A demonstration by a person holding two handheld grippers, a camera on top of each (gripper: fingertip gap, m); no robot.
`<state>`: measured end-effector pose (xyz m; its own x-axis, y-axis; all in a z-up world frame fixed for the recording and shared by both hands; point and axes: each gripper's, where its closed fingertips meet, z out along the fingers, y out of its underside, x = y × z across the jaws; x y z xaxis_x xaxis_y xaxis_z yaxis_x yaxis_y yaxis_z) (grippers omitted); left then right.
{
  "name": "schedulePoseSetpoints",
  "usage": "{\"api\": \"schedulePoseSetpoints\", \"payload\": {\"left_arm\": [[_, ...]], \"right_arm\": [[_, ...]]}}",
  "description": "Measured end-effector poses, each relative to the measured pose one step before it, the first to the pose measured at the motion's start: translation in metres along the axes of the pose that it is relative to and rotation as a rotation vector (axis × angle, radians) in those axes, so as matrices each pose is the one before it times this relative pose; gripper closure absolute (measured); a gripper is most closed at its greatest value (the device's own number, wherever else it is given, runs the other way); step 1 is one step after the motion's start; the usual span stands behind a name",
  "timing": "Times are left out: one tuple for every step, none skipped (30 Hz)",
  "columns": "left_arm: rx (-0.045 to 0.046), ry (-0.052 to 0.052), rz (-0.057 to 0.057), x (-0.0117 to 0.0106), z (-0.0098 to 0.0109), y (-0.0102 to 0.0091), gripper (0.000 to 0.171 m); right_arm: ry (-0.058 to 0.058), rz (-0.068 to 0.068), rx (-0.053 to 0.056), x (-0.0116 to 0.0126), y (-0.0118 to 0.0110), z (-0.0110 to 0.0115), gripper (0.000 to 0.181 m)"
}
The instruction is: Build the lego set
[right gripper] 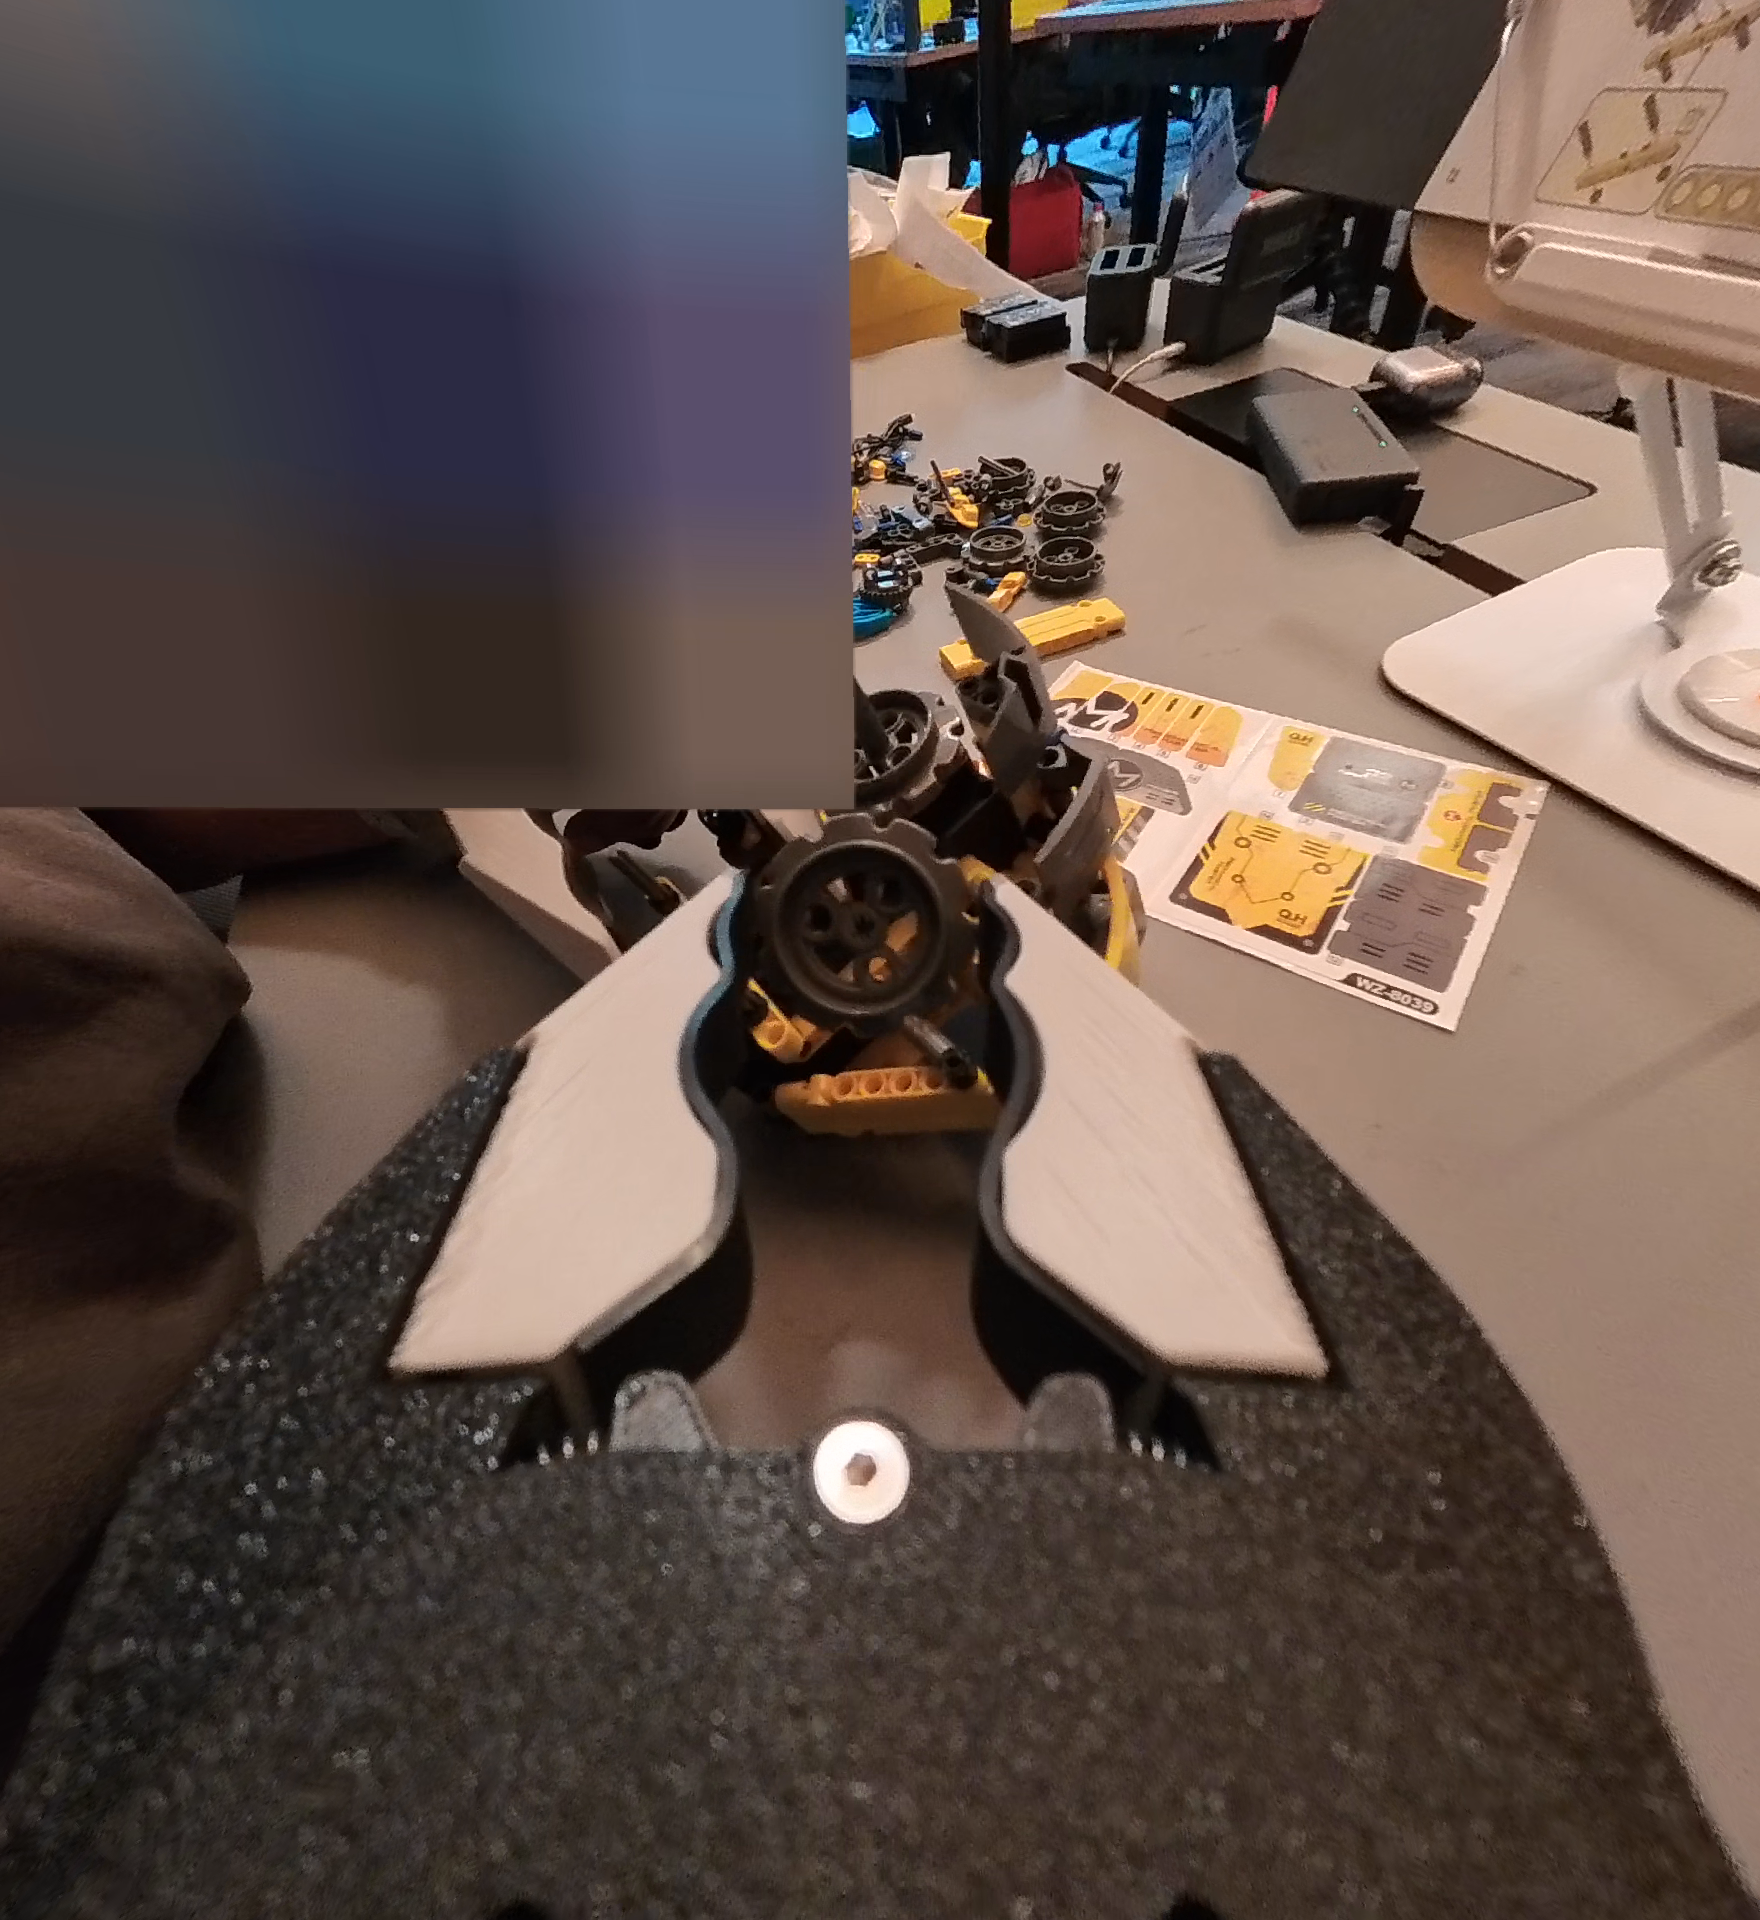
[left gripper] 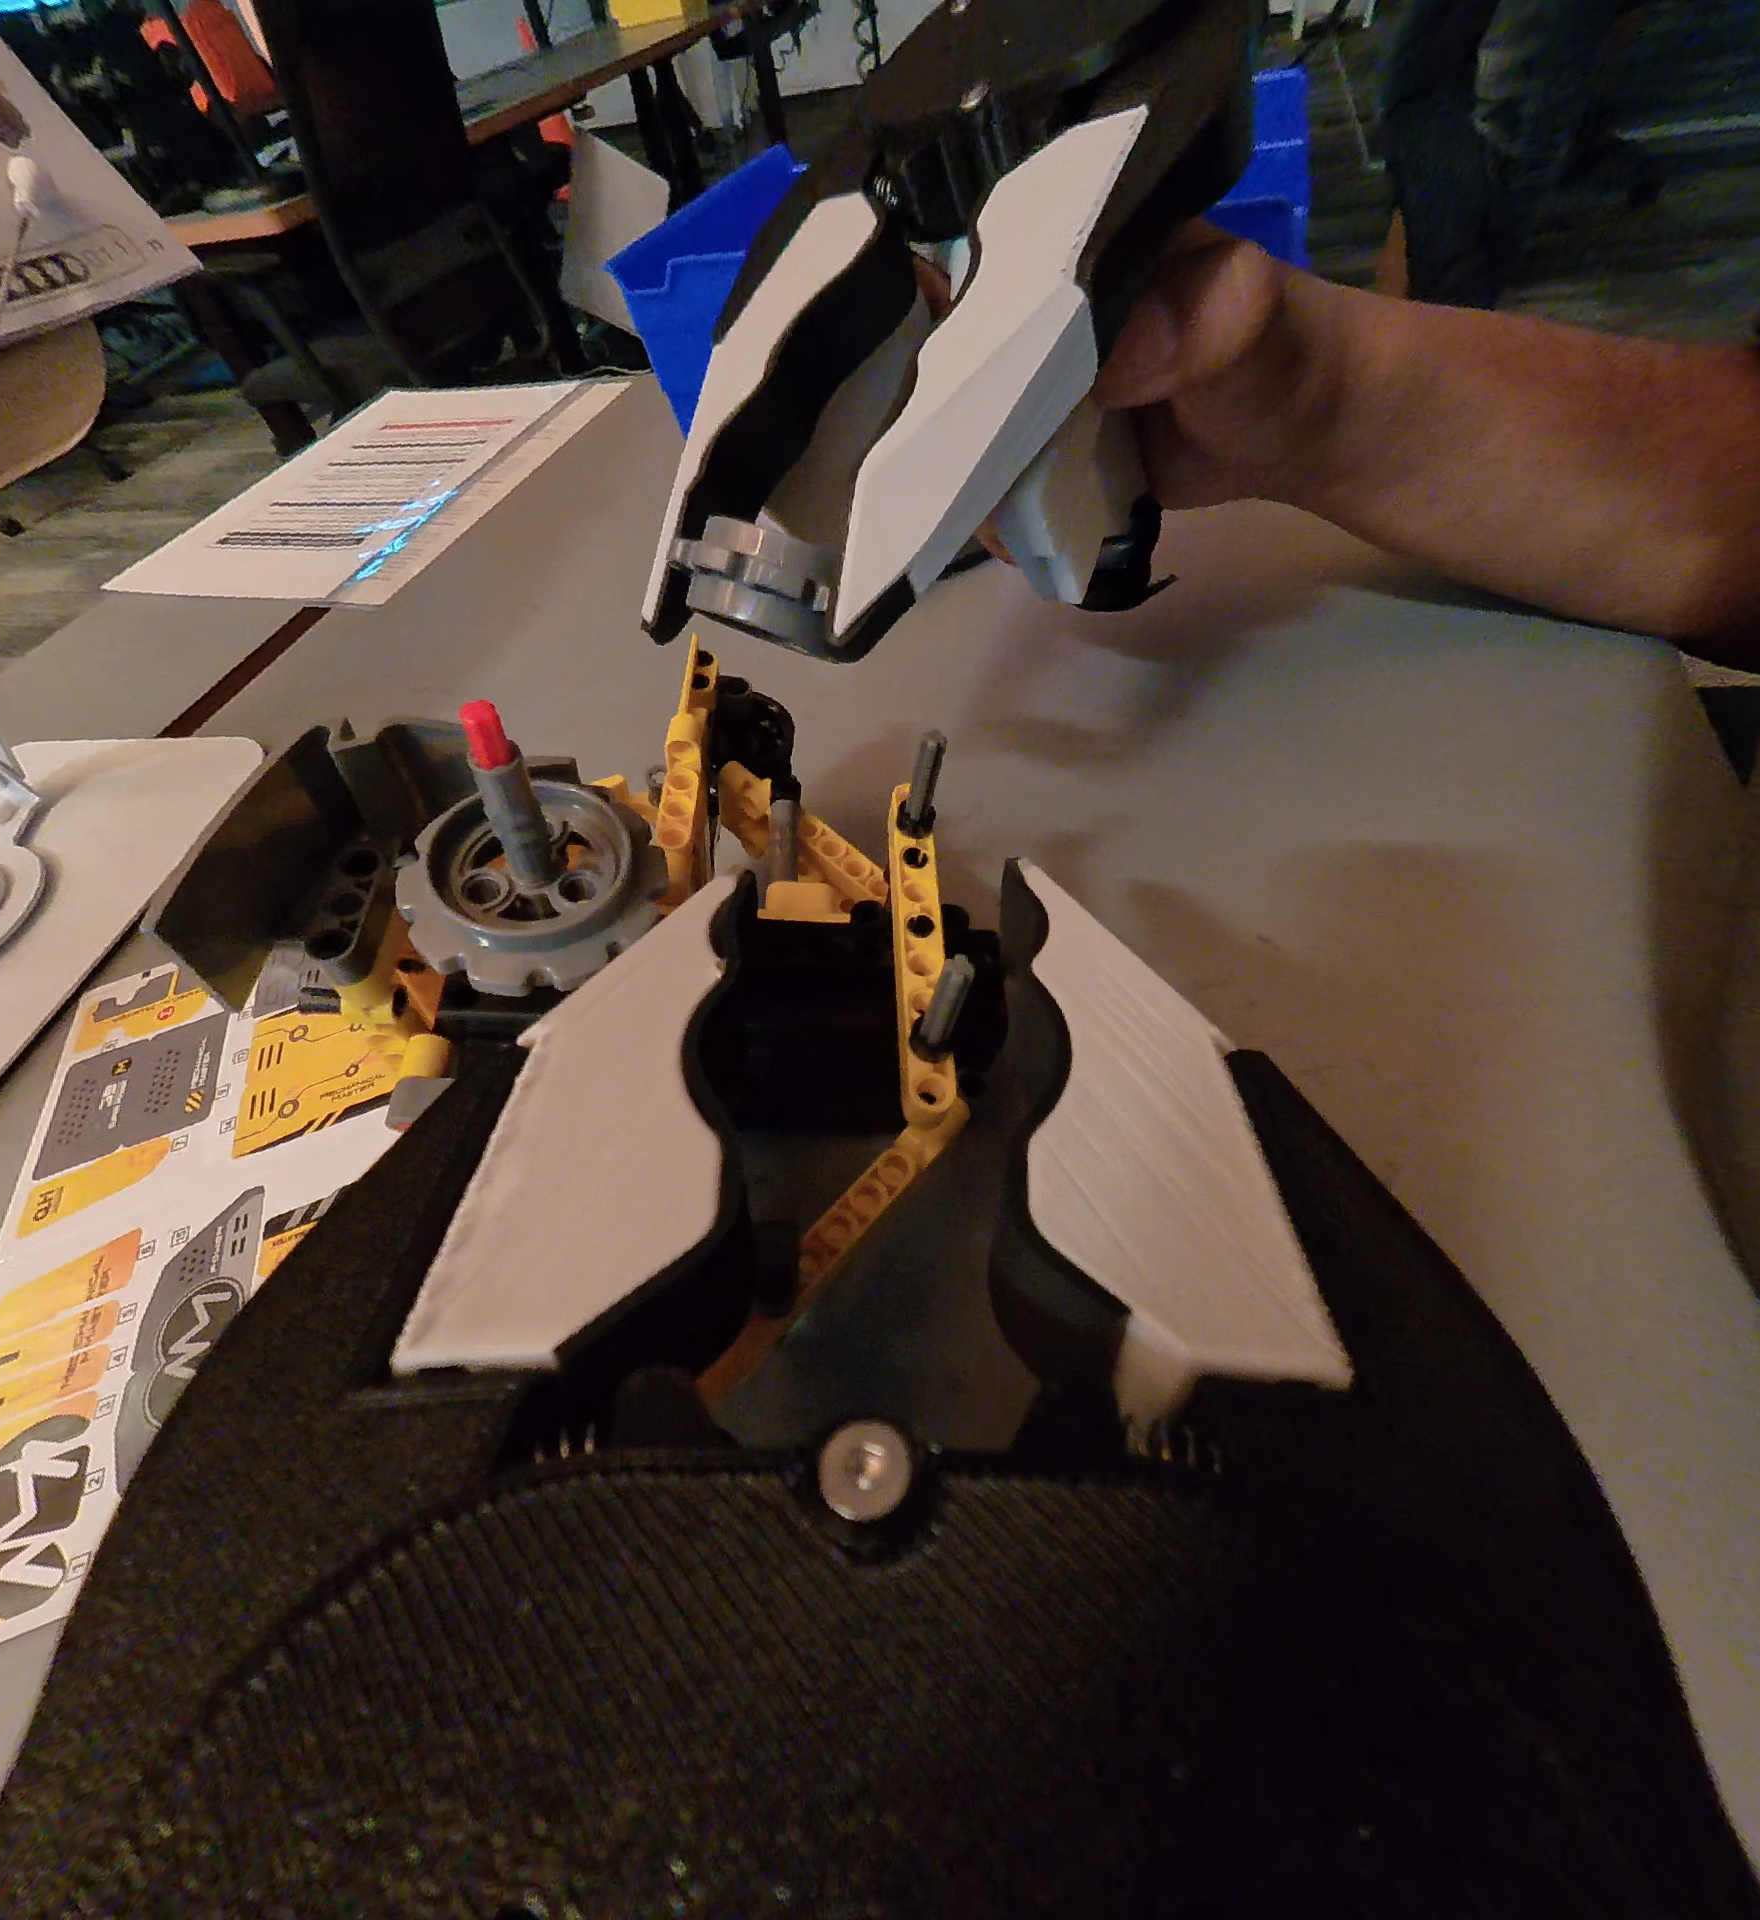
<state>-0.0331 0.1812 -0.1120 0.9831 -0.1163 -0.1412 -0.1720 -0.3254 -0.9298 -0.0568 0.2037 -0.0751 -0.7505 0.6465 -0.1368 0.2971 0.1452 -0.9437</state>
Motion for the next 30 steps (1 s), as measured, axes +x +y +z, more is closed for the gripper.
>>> {"api": "schedulePoseSetpoints", "payload": {"left_arm": [[0.00001,0.0001,-0.0002,-0.00007,-0.00001,0.00002,0.126],[0.00019,-0.0002,-0.0001,-0.00013,-0.00012,-0.00007,0.126],[0.00071,-0.0002,0.0002,0.00006,-0.00004,-0.00008,0.126],[0.00042,0.0003,0.0002,0.00002,0.00003,-0.00006,0.126],[0.00007,0.0003,-0.0001,0.00014,0.00001,-0.00003,0.126],[0.00019,0.0002,0.0001,0.00002,0.00014,0.00003,0.129],[-0.0008,-0.0001,0.0,-0.00002,0.00004,0.00008,0.126],[0.00082,-0.0006,0.0001,-0.00018,-0.00004,-0.00006,0.126],[-0.00033,0.0,-0.0007,-0.00005,-0.00003,0.00006,0.126],[-0.00054,0.0001,-0.0002,-0.00007,-0.00004,0.00009,0.126],[0.00021,-0.0007,0.0006,-0.00003,-0.00007,-0.00001,0.126],[-0.00009,-0.0007,0.0012,0.0,-0.00003,-0.00012,0.126],[-0.00063,-0.0004,0.0008,0.00007,0.00006,0.00002,0.126],[-0.00019,0.0,0.0005,0.00006,-0.00001,0.00001,0.126],[-0.00058,0.0001,0.0005,0.00015,0.00016,-0.00002,0.126],[-0.0001,-0.0003,0.0006,0.00002,0.00003,0.00009,0.126],[-0.00059,0.0,0.0005,0.00015,0.00019,0.00007,0.126],[-0.00062,-0.0001,0.0005,0.00004,0.00006,0.00004,0.126],[0.00036,-0.0004,0.0004,-0.00006,-0.00007,-0.00002,0.126],[-0.00015,-0.0002,0.0003,0.00004,0.00009,-0.00003,0.126],[0.00014,-0.0002,0.0002,-0.00004,0.00001,-0.00002,0.126],[-0.00007,-0.0001,0.0002,0.00007,0.0,-0.00001,0.126],[0.00016,-0.0004,0.0006,-0.0001,0.00001,-0.00002,0.126],[-0.00082,-0.0004,0.0007,-0.00002,-0.00009,0.0,0.126],[-0.0006,-0.0006,0.0007,-0.00003,0.00009,0.00013,0.126],[0.00027,-0.0004,0.001,0.00006,-0.0001,-0.00013,0.126],[0.00013,-0.0001,0.0007,0.00004,0.00001,-0.00004,0.126],[0.00022,-0.0002,0.0006,0.00001,-0.00001,-0.00014,0.126],[-0.00015,-0.0005,0.0002,-0.00008,-0.00001,0.00002,0.126],[-0.00069,0.0001,0.0002,-0.00001,0.00005,0.00006,0.126]], "right_arm": [[-0.0001,0.0022,0.0004,0.00049,0.00018,-0.00002,0.139],[-0.0003,0.0018,0.0001,0.00029,0.00022,0.00005,0.139],[-0.0003,0.0013,-0.0001,0.00018,0.00017,0.00002,0.139],[0.0,0.0006,0.0,0.00011,0.00008,0.00001,0.139],[-0.0001,0.0002,-0.0007,0.00006,0.00016,0.00004,0.139],[0.0002,-0.0002,-0.0014,0.00008,0.00029,0.00023,0.14],[0.001,-0.0008,-0.0022,0.00009,0.00033,0.00016,0.139],[0.0022,-0.0016,-0.0036,0.0002,0.00059,0.00024,0.14],[0.0036,-0.003,-0.0044,0.00035,0.00072,0.00019,0.139],[0.0039,-0.0039,-0.0049,0.00025,0.00064,0.00035,0.14],[0.0022,-0.0035,-0.0036,0.00002,0.00042,0.0002,0.14],[-0.0002,-0.0022,-0.0012,-0.00043,0.00003,0.00021,0.14],[-0.0013,-0.0013,-0.0003,-0.00066,-0.00014,0.00011,0.14],[-0.0004,-0.0018,-0.0001,-0.00038,-0.00022,-0.00006,0.14],[0.0008,-0.0024,-0.0004,-0.00025,-0.00015,-0.00014,0.14],[0.0011,-0.0025,-0.0005,-0.00021,-0.00024,-0.00018,0.14],[0.0009,-0.0025,0.0002,-0.00032,-0.00031,-0.00019,0.14],[0.0001,-0.0025,0.0003,-0.00044,-0.00042,-0.00021,0.14],[-0.0005,-0.0026,0.0003,-0.00066,-0.0004,-0.0002,0.14],[-0.0006,-0.0031,-0.0001,-0.00061,-0.00031,-0.00006,0.14],[-0.0003,-0.0034,-0.0014,-0.00059,-0.00005,-0.00005,0.14],[0.0001,-0.0038,-0.0024,-0.00058,0.00006,-0.00004,0.139],[-0.0001,-0.0042,-0.0023,-0.00064,0.00003,0.00003,0.14],[-0.0005,-0.0041,-0.0024,-0.00063,0.00001,0.00009,0.139],[-0.0014,-0.0038,-0.0025,-0.00084,0.00015,0.00005,0.139],[-0.0019,-0.0036,-0.0026,-0.00084,0.00022,0.00014,0.14],[-0.0017,-0.0037,-0.0035,-0.0008,0.0002,0.00017,0.14],[-0.0018,-0.0045,-0.0052,-0.00088,0.00054,0.0001,0.14],[-0.0016,-0.0057,-0.0066,-0.00089,0.00078,0.00018,0.14],[-0.002,-0.0068,-0.0079,-0.00107,0.00093,0.00018,0.14]]}}
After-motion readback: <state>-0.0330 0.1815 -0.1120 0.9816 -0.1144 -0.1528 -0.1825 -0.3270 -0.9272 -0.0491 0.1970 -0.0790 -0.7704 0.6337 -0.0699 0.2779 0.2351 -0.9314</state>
